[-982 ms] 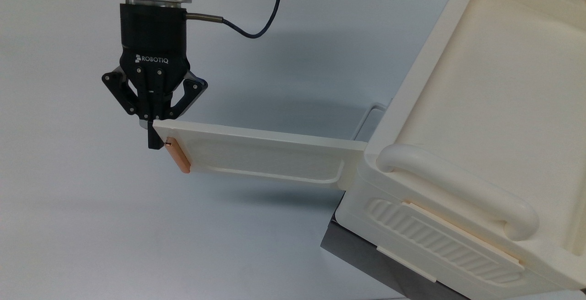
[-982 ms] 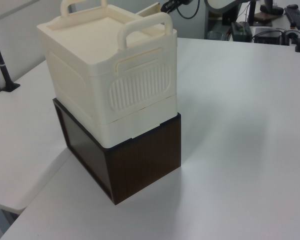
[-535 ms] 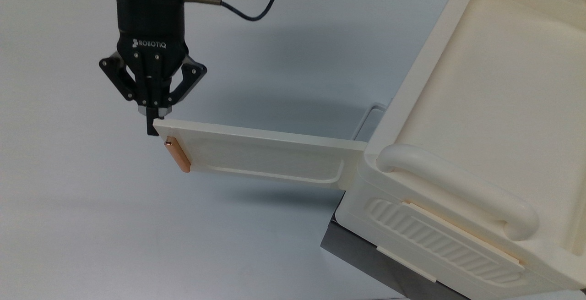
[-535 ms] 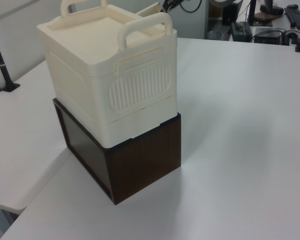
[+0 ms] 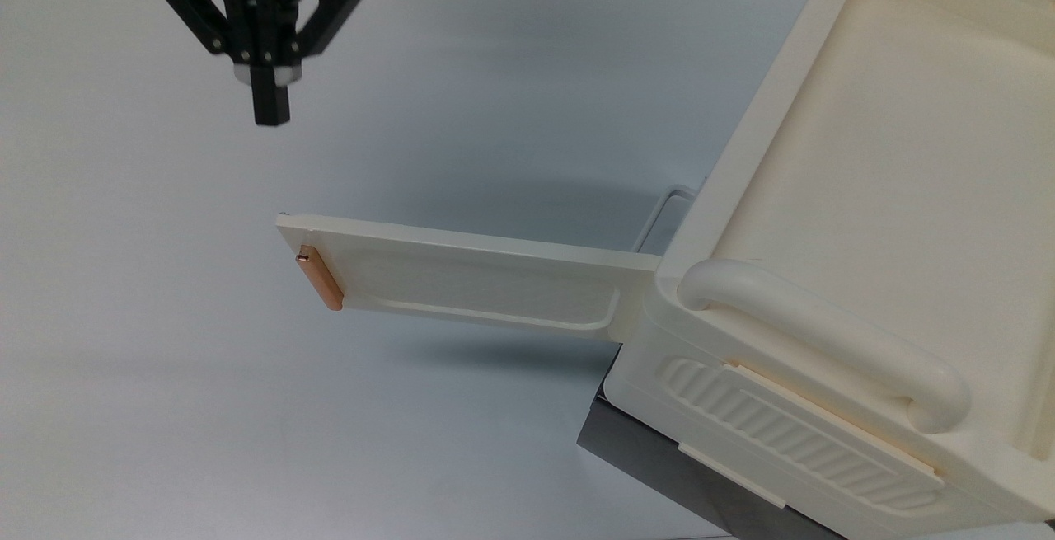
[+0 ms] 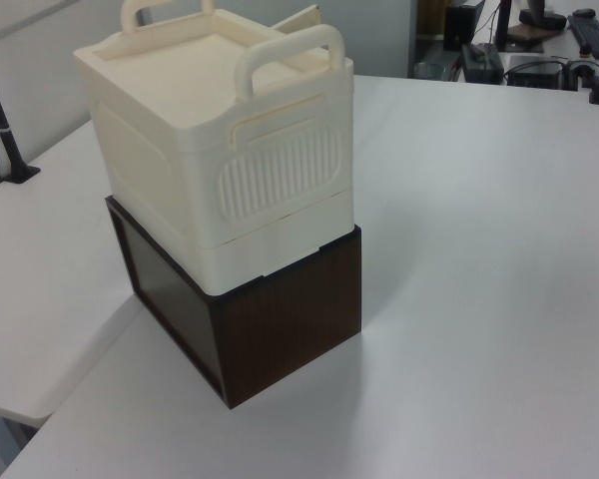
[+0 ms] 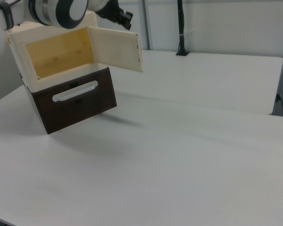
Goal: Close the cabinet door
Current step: 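Push the door edge with the gripper, swinging it toward the cabinet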
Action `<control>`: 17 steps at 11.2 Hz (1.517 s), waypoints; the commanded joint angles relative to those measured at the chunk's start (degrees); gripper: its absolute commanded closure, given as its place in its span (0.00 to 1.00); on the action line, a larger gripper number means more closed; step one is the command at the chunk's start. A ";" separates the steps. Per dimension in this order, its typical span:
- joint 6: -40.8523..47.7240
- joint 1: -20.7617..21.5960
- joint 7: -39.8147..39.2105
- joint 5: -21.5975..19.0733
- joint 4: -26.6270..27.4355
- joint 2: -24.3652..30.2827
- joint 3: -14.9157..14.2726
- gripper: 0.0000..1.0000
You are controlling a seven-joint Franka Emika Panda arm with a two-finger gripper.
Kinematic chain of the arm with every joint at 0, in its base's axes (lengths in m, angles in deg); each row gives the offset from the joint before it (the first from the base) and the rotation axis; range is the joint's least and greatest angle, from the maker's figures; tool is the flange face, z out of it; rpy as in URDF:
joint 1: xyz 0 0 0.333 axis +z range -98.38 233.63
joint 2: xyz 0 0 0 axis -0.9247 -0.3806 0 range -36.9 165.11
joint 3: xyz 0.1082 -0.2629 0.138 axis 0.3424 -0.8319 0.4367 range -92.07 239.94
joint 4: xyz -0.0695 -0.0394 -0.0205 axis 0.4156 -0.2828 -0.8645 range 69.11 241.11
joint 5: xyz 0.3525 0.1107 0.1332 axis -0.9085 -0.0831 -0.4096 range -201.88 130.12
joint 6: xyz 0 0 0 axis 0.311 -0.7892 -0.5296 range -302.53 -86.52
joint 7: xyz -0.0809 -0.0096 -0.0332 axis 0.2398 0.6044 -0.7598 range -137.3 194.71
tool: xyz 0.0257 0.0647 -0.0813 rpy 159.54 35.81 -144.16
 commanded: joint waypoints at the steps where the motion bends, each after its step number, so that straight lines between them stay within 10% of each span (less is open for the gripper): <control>1: -13.84 0.27 0.49 -1.34 -2.26 -3.97 0.08 1.00; 17: -9.88 1.15 -4.16 0.07 -1.56 -7.69 1.31 1.00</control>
